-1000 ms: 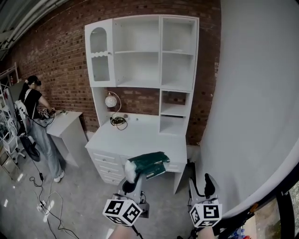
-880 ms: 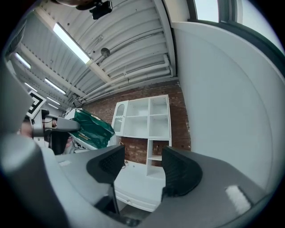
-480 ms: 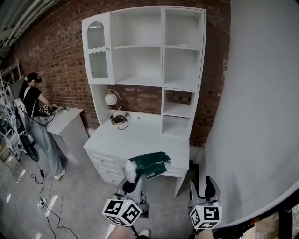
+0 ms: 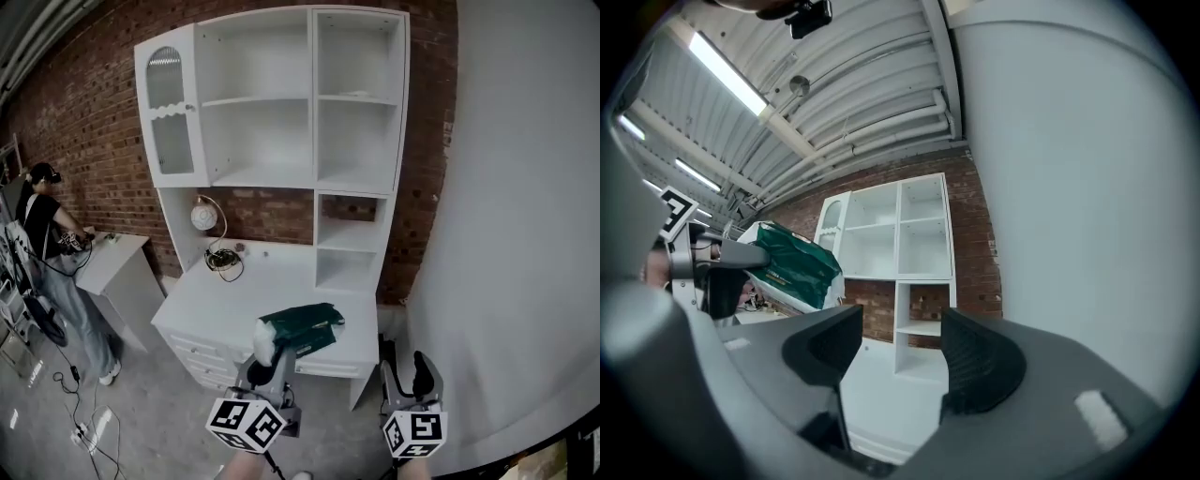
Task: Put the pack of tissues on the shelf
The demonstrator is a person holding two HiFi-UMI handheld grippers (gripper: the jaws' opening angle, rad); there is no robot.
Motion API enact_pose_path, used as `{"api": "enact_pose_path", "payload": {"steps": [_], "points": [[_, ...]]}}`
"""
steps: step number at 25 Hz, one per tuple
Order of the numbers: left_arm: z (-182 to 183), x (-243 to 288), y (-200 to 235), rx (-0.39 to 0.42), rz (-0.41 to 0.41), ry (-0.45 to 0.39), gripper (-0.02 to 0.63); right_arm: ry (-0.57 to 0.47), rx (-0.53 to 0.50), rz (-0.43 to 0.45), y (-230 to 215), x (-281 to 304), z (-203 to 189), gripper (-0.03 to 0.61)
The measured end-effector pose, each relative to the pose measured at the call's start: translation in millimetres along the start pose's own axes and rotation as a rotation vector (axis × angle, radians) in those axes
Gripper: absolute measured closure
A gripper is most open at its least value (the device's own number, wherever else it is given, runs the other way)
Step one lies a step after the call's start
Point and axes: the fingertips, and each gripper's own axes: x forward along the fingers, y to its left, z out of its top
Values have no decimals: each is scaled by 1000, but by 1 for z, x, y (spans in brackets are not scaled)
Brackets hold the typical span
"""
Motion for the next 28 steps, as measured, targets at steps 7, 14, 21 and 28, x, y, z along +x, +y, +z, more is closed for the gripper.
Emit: {"api": "enact_pose_path", "payload": {"steps": [7, 14, 21, 28], "points": [[15, 59, 32, 3, -49, -22, 515, -46, 1, -33, -3, 61, 12, 313], [13, 89, 54, -15, -63, -13, 515, -32, 3, -45, -3, 94, 4, 313], [0, 118, 71, -35, -51, 3, 515, -4, 14, -30, -11, 129, -14, 313], [-11, 169, 77, -46, -33, -10, 515, -5, 25, 2, -39, 179, -22, 313]]}}
